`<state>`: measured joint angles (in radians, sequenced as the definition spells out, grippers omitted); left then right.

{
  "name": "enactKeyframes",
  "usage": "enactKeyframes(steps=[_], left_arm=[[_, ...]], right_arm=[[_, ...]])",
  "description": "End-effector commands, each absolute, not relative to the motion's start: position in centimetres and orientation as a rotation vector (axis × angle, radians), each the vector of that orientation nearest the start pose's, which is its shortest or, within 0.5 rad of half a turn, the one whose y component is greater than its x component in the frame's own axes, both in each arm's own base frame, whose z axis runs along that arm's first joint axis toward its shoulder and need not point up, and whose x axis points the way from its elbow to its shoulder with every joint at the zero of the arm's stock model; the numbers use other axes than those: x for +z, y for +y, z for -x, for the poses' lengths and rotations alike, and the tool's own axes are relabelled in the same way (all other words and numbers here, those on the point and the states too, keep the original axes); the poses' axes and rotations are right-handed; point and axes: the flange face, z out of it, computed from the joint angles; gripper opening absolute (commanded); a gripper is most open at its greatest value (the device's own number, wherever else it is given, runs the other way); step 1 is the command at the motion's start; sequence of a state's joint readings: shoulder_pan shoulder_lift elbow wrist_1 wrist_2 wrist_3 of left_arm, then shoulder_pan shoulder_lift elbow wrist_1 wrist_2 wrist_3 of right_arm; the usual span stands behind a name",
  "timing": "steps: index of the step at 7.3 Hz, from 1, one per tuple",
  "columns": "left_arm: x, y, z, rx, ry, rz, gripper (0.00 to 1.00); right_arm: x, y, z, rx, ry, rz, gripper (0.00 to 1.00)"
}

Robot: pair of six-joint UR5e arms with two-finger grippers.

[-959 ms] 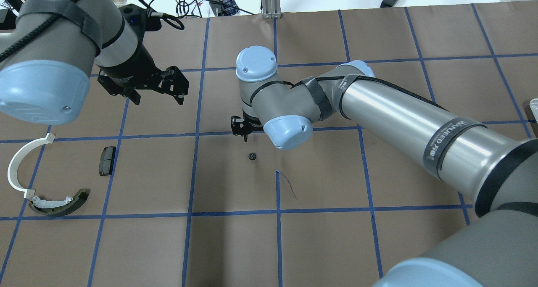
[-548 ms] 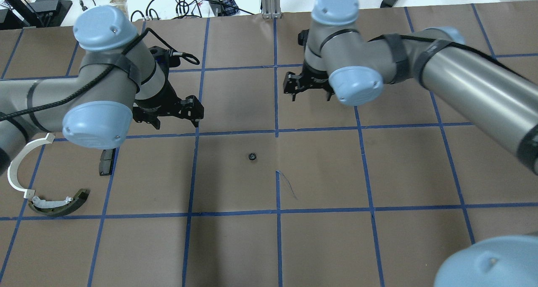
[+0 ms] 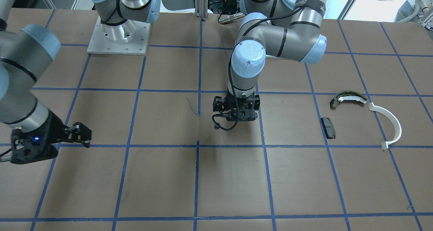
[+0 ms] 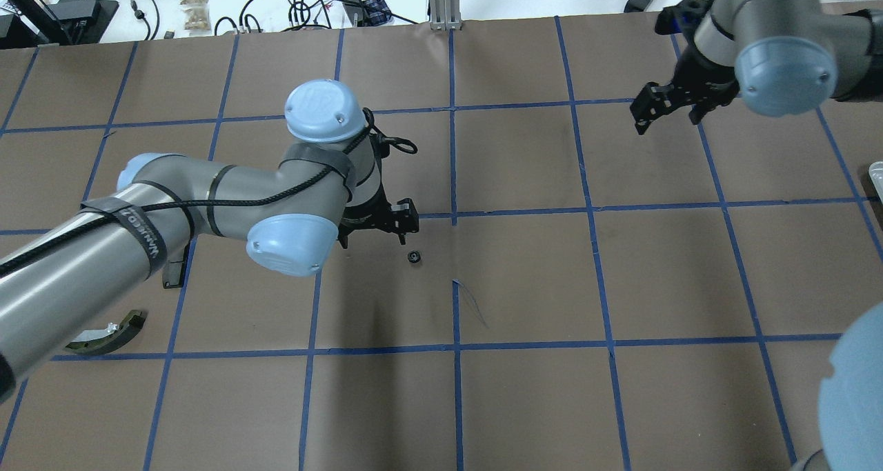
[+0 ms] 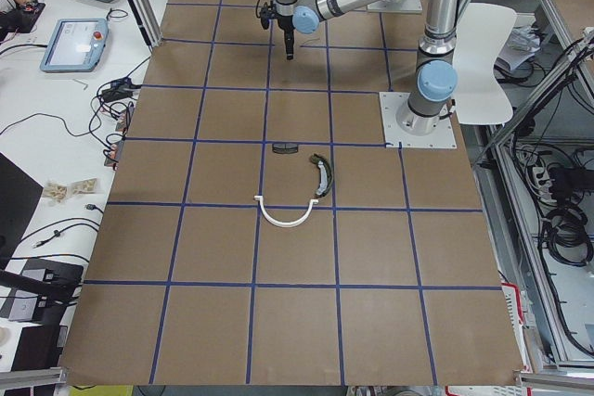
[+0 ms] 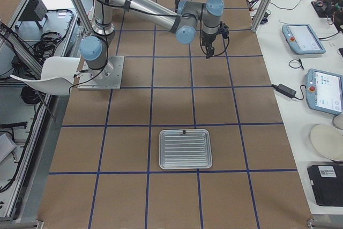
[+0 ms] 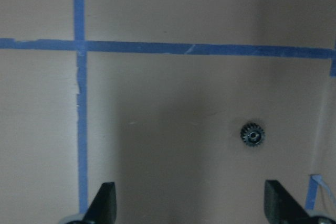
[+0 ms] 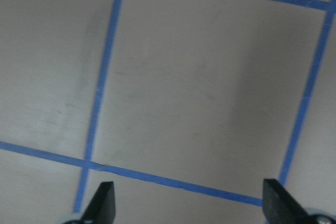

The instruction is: Place bearing gear from tray to pile

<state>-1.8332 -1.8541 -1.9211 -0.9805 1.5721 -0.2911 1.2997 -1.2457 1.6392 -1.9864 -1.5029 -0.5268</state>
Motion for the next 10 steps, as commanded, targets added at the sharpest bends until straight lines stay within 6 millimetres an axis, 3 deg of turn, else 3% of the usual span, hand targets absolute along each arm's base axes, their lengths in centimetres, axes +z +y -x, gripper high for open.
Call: enactKeyframes(steps=[1,3,6,7,9,10], left_arm=[[18.9,-47.4,30.0,0.075,3.125,-0.028,1.00],[16.8,-47.2,30.4,0.114,3.107,-0.036,1.00],[15.5,-46.9,30.6,0.149,3.105,-0.038,0.99],[15.4,-47.2,30.7,0.118,3.114,-0.007,0.98],[15.5,-47.6,30.8,0.070,3.123,0.101,0.98],[15.3,-47.6,30.8,0.077,3.122,0.101,0.98]], right_arm=[[31.7,-59.6,15.1,-0.086,3.020,0.697,1.00],[31.1,-57.0,23.4,-0.096,2.945,0.982,1.00],[30.9,-53.1,31.8,-0.115,2.755,1.490,0.98],[30.5,-51.1,35.0,-0.111,2.720,1.555,0.99],[27.5,-49.3,39.6,-0.106,2.563,1.755,0.99],[26.0,-49.9,40.5,-0.110,2.500,1.876,0.99]])
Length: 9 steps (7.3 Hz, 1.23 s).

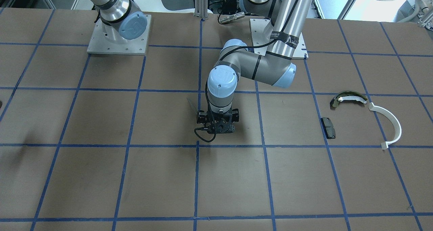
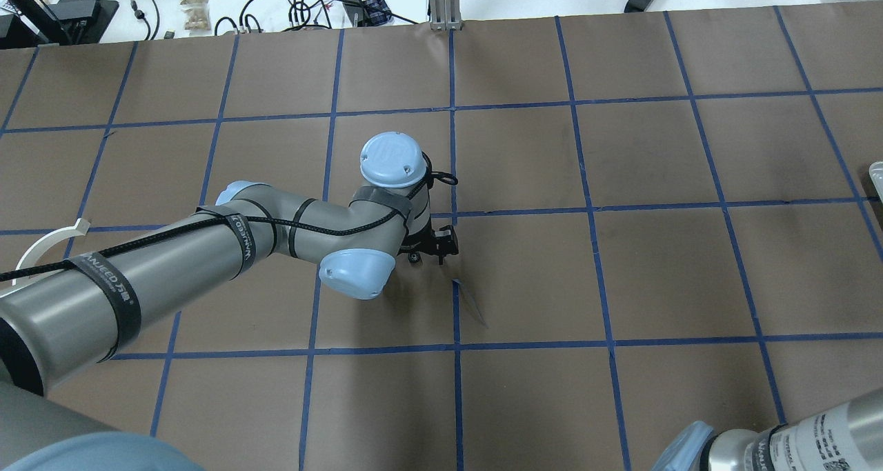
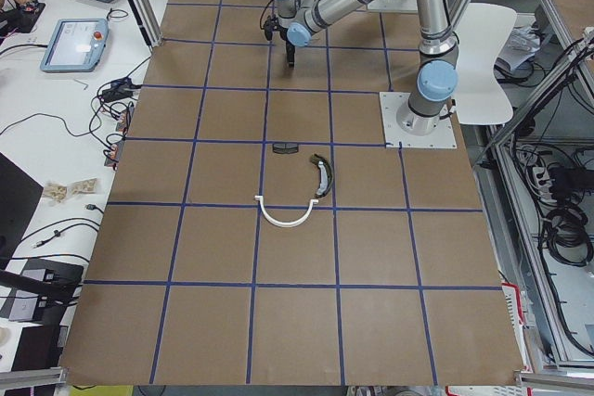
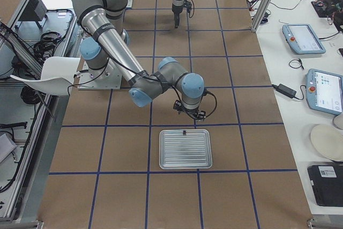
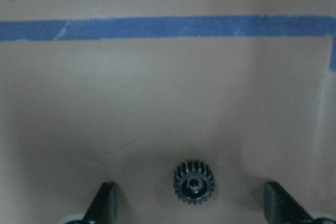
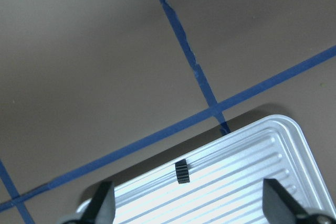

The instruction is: Place bearing gear from tray to pile

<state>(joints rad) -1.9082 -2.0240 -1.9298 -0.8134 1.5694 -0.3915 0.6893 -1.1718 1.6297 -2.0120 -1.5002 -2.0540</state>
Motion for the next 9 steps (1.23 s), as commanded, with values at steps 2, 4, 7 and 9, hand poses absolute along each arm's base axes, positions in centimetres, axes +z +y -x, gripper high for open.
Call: enactKeyframes(steps=[2,4,7,9], left_arm=[[15.4,-47.7,30.8,0.064,3.122,0.091,0.51],[15.5,-47.8,30.8,0.056,3.118,0.091,0.14],[17.8,-48.2,30.6,-0.011,3.130,0.098,0.02],[20.3,-50.6,27.2,-0.006,3.120,0.198,0.07]], right_arm=[[23.6,-50.2,41.0,-0.114,2.386,1.992,0.99],[20.2,-50.3,41.2,-0.112,2.345,1.964,0.96],[19.0,-50.5,41.7,-0.086,2.367,1.986,0.85],[18.4,-50.4,41.4,-0.088,2.348,1.971,0.82]])
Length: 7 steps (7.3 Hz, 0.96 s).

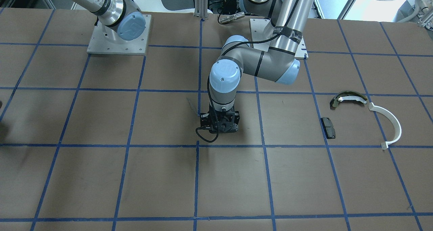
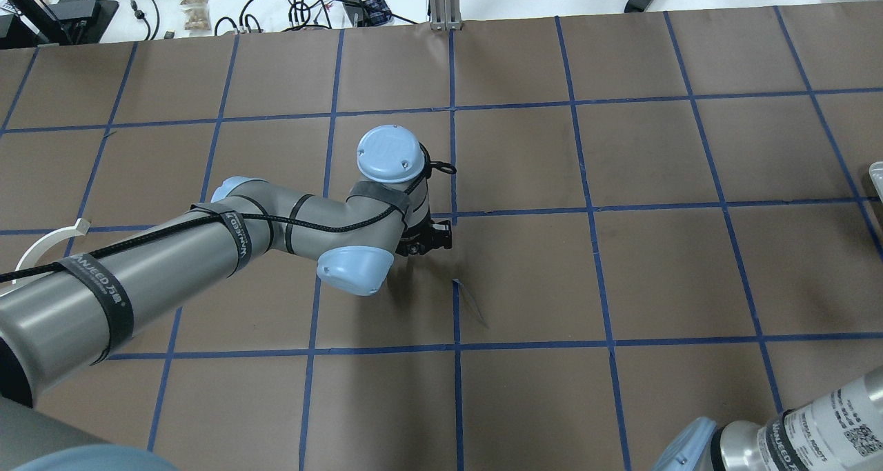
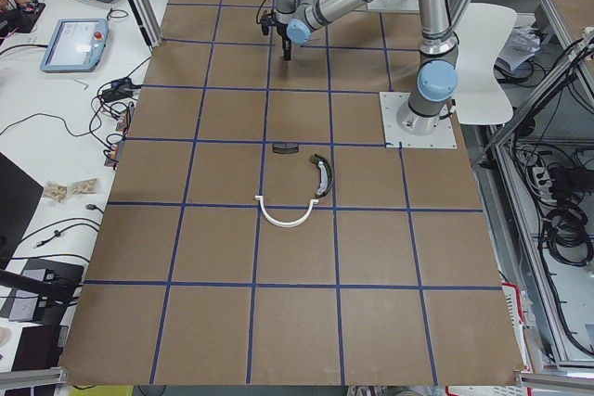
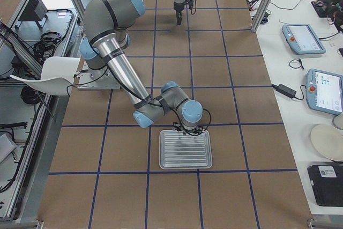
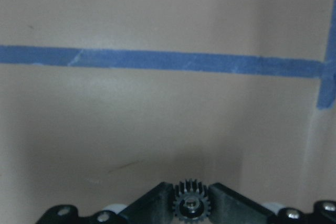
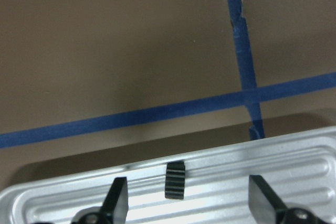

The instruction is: Place bearing gear from tray to pile

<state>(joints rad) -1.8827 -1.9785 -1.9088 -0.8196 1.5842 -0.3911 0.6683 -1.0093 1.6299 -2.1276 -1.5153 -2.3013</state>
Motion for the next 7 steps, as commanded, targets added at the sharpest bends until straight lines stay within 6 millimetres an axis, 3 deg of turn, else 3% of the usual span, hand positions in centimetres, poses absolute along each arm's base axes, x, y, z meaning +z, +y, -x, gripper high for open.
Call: enactKeyframes(steps=[1,2,3,5,6,7], left_arm=[[21.6,-52.2,24.0,0.064,3.101,0.273,0.07],[23.3,-53.7,19.9,0.129,3.075,0.227,0.05],[24.7,-55.2,14.7,0.206,3.058,0.317,0.05],[24.4,-56.6,4.3,0.248,3.086,0.220,0.05],[24.3,-56.7,0.6,0.258,3.096,0.181,0.05],[23.0,-56.4,-3.7,0.322,3.046,0.090,0.01]], right_arm=[[18.1,-50.4,41.4,-0.086,2.345,1.969,0.81],[18.2,-50.4,41.4,-0.084,2.346,1.970,0.72],[18.3,-50.4,41.6,-0.074,2.348,1.973,0.54],[18.6,-50.0,42.0,-0.003,2.361,1.962,0.03],[18.9,-50.0,42.0,0.002,2.368,1.965,0.00],[19.2,-50.1,42.1,0.005,2.373,1.966,0.00]])
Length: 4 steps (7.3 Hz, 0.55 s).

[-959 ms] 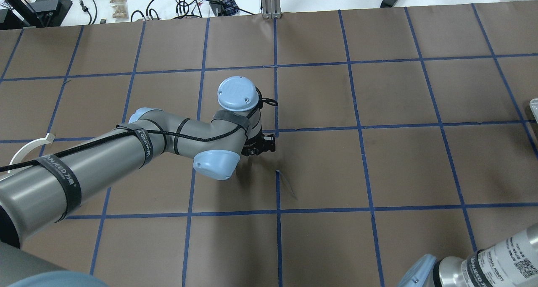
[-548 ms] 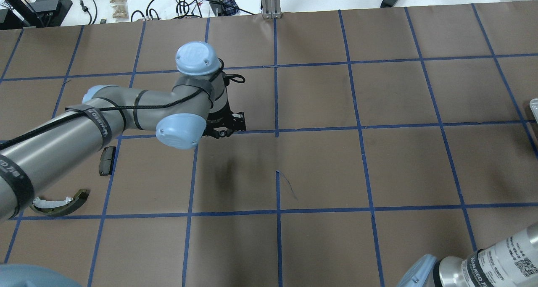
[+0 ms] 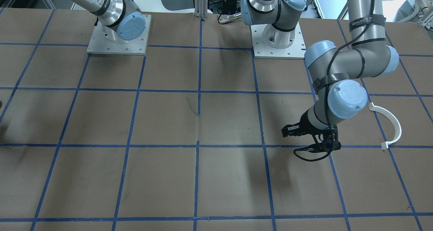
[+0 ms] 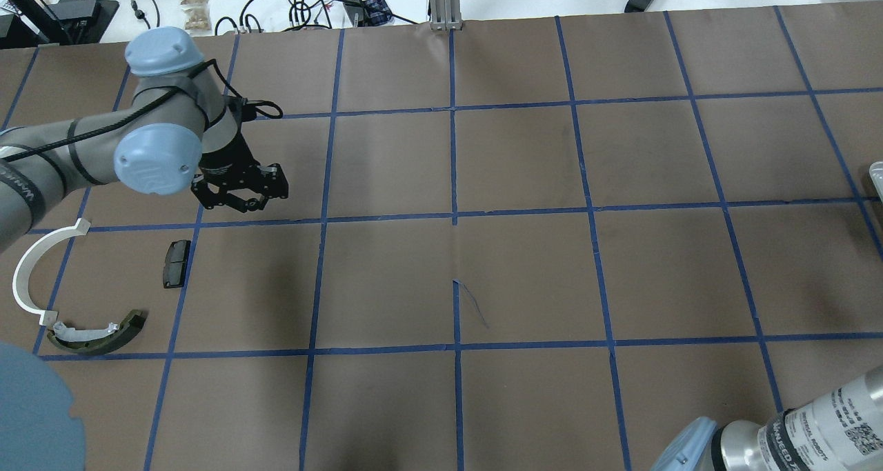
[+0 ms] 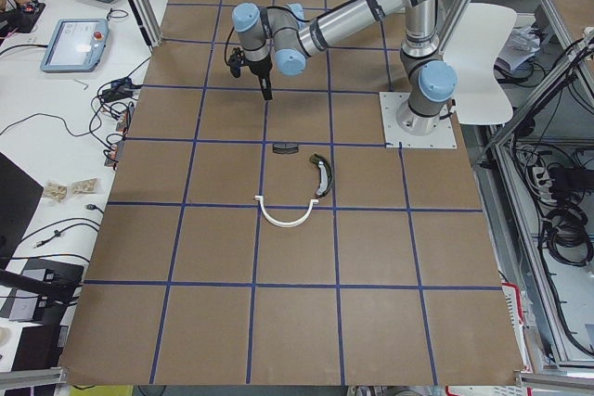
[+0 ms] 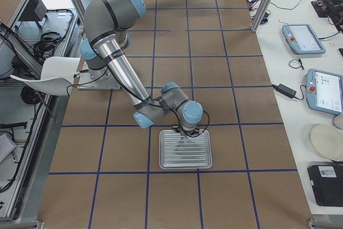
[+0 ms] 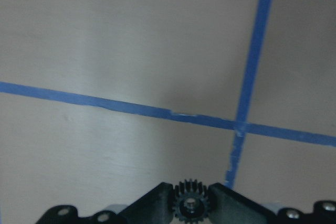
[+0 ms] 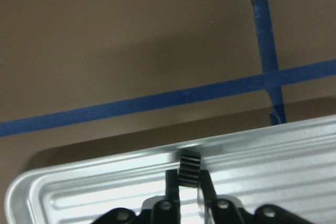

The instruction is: Place bearing gear from tray to pile

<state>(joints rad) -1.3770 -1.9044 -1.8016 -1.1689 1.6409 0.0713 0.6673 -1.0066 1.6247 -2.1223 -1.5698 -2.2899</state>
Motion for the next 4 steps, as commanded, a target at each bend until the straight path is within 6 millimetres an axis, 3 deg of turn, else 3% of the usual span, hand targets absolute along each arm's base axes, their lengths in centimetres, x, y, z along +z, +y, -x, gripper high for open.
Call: enactKeyframes(steps=[1,2,3,4], left_arm=[[22.9,-55.8,-8.2,0.351,3.032,0.033,0.01],[22.5,-55.2,-11.8,0.364,3.050,-0.027,0.00],[22.2,-54.7,-14.1,0.369,3.065,-0.109,0.00],[21.3,-54.3,-16.4,0.362,3.080,-0.153,0.00]], right_arm=[[19.5,-49.8,42.3,0.054,2.381,1.959,0.00],[21.9,-50.4,42.6,0.074,2.433,1.963,0.00],[25.3,-50.9,42.6,0.063,2.482,1.967,0.00],[26.1,-51.1,40.8,0.044,2.514,1.831,0.00]])
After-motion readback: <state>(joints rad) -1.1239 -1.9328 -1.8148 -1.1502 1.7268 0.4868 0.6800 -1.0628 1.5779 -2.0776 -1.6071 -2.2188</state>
